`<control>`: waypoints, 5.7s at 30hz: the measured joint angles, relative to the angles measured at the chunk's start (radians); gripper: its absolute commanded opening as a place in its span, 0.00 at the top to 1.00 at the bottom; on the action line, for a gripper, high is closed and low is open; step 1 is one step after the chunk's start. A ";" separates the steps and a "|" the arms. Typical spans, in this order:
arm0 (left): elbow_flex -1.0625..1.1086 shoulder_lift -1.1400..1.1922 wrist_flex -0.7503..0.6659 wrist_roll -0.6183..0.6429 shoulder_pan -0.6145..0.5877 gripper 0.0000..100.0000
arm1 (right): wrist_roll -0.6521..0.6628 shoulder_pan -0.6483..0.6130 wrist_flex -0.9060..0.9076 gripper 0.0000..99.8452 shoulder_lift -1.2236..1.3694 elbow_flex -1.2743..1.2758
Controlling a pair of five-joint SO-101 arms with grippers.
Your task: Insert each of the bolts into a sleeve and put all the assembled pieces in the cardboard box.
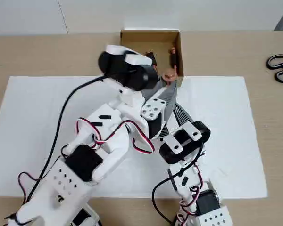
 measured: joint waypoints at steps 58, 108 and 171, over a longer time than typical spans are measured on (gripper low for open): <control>0.071 -0.008 -0.133 -0.181 -0.060 0.99 | 0.000 0.003 0.002 1.00 0.000 0.000; 0.091 -0.009 0.176 -0.239 -0.026 0.82 | 0.000 0.000 0.002 1.00 0.000 0.000; 1.065 -0.956 -0.112 -0.239 -0.674 0.99 | -0.026 0.206 0.473 1.00 1.034 -0.868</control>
